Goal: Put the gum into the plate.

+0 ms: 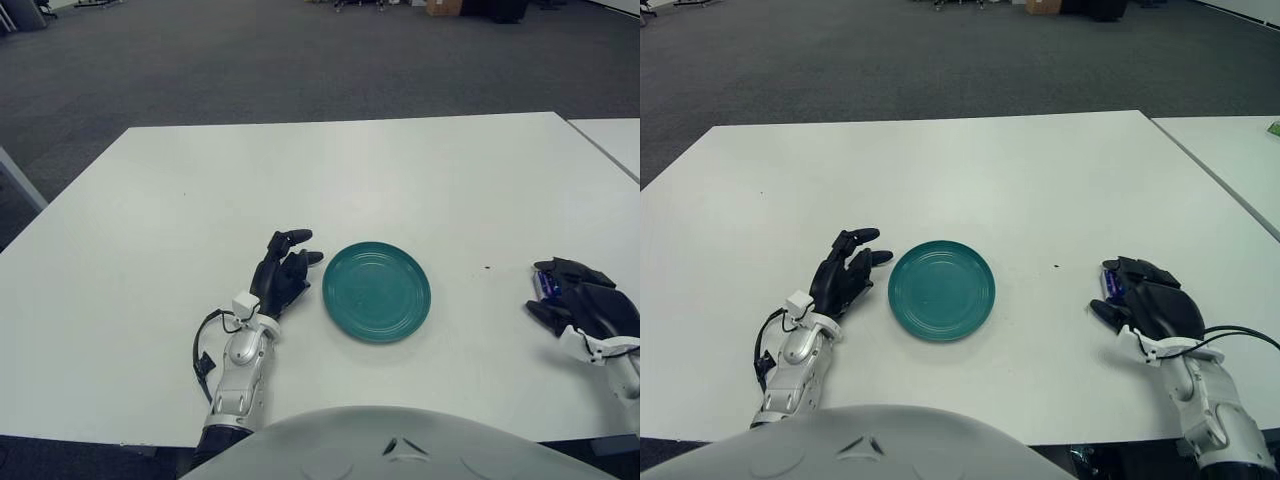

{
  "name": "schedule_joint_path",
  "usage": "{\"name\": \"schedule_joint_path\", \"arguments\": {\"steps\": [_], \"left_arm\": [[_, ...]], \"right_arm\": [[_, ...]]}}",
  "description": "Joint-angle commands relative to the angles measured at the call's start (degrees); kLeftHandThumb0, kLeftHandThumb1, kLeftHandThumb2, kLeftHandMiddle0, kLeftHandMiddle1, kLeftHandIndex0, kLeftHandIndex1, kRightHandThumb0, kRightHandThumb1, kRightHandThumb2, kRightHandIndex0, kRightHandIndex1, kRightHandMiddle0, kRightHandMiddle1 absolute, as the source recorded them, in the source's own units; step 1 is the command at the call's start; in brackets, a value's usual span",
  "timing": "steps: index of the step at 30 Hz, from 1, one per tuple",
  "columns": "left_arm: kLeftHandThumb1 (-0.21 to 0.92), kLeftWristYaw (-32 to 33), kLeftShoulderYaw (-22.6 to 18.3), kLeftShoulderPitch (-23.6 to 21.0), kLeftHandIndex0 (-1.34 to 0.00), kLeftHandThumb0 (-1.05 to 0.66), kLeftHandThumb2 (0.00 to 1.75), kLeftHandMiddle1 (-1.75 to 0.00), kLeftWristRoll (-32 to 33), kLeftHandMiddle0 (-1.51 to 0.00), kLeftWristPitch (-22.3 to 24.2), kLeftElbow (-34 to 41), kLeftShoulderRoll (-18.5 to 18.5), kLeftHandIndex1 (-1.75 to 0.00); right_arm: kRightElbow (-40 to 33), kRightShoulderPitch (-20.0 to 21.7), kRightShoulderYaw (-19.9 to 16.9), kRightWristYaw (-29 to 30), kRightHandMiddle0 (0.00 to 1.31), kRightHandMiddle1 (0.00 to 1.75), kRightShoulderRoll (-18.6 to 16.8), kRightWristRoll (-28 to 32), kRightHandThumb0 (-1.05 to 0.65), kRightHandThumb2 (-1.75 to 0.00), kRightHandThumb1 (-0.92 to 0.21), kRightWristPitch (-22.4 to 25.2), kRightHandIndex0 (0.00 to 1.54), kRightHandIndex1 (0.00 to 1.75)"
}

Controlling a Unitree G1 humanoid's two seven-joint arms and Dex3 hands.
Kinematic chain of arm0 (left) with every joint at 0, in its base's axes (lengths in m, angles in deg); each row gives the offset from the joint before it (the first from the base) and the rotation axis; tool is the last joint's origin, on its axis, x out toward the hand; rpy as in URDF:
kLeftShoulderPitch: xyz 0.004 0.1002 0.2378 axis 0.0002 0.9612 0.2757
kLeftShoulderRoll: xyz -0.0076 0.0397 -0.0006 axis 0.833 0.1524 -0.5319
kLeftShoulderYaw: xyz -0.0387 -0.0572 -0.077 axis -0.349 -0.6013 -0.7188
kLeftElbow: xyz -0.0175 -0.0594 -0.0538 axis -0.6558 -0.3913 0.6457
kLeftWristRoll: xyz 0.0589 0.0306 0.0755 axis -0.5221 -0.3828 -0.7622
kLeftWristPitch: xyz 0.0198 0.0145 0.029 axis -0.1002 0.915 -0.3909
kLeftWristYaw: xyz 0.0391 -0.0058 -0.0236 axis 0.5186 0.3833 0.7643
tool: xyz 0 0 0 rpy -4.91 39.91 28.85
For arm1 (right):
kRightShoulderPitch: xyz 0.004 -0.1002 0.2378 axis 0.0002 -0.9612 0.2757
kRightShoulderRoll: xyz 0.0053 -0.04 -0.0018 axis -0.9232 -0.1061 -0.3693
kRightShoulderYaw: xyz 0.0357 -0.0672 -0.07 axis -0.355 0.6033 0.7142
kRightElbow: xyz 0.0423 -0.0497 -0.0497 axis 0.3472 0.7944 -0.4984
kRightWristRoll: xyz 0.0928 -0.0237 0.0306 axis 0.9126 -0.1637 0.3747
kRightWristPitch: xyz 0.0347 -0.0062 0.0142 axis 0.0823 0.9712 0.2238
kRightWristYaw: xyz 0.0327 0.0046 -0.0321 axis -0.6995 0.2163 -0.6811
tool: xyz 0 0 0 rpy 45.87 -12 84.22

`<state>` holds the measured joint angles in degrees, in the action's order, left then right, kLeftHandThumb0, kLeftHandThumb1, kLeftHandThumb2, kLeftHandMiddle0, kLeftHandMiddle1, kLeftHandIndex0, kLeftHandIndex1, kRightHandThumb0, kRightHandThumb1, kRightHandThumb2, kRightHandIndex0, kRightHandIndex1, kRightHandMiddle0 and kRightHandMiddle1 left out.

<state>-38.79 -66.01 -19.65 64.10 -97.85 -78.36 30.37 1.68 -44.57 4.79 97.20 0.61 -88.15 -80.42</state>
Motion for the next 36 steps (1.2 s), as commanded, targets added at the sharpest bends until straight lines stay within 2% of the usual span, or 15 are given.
{"name": "schedule_joint_path", "arguments": {"steps": [1, 7, 12, 17, 21, 24, 29, 33, 36], "left_arm": [[0.92, 0.85, -0.32, 0.99, -0.24, -0.63, 0.67, -1.12, -0.9, -0.45, 0.91, 0.01, 0.43, -1.28], [0.92, 1.49, -0.57, 1.22, -0.24, -0.59, 0.66, -1.12, -1.51, -0.45, 0.72, 0.38, 0.08, -1.28], [0.92, 1.52, -0.72, 1.19, -0.24, -0.58, 0.66, -1.12, -1.42, -0.44, 0.82, 0.53, 0.18, -1.27], [0.92, 1.18, -0.87, 1.18, -0.24, -0.59, 0.67, -1.11, -1.16, -0.44, 0.64, 0.47, 0.38, -1.27], [0.92, 1.14, -0.93, 1.33, -0.24, -0.6, 0.67, -1.11, -1.24, -0.44, 0.54, 0.69, 0.48, -1.27], [0.92, 1.29, -0.91, 1.39, -0.24, -0.6, 0.67, -1.1, -1.5, -0.44, 0.55, 0.84, 0.54, -1.27], [0.92, 1.14, -1.1, 1.21, -0.24, -0.61, 0.67, -1.11, -1.38, -0.44, 0.9, 0.65, 0.7, -1.28], [0.92, 0.73, -1.22, 1.14, -0.23, -0.6, 0.67, -1.11, -1.01, -0.44, 0.61, 0.38, 0.74, -1.28], [0.92, 0.54, -1.19, 1.16, -0.22, -0.61, 0.67, -1.11, -1.04, -0.43, 0.33, 0.27, 0.85, -1.28]], "right_arm": [[6.64, -2.29, 4.47, -2.02, 0.0, 0.96, -2.08, 0.55, -0.83, -0.62, -0.92, 1.0, 0.46, 0.08], [7.91, -1.82, 5.74, 0.04, 0.03, 1.04, -1.77, 1.57, -0.79, -0.61, -0.92, 0.76, 0.52, 0.13], [8.77, -1.49, 6.62, 1.71, 0.11, 1.1, -1.79, 2.65, -0.77, -0.6, -0.92, 0.09, 0.59, 0.21], [9.45, -1.73, 7.25, 3.95, 0.22, 1.32, -1.52, 3.27, -0.69, -0.52, -0.92, -1.76, 0.5, 0.77], [9.61, -1.93, 7.68, 4.4, 0.28, 1.61, -1.3, 3.89, -0.44, -0.54, -0.87, -2.07, 0.49, 1.2], [9.62, -1.99, 7.94, 4.74, 0.3, 1.69, -1.24, 4.14, -0.4, -0.66, -0.8, -1.94, 0.49, 1.35], [9.51, -2.06, 8.23, 5.47, 0.35, 1.74, -1.33, 4.27, -0.4, -0.83, -0.69, -1.79, 0.49, 1.51], [9.67, -2.06, 8.37, 6.2, 0.38, 1.74, -1.39, 4.65, -0.4, -0.91, -0.63, -2.42, 0.5, 1.68], [9.5, -2.16, 8.62, 7.23, 0.4, 1.75, -1.17, 4.4, -0.41, -0.95, -0.6, -2.94, 0.55, 1.72]]}}
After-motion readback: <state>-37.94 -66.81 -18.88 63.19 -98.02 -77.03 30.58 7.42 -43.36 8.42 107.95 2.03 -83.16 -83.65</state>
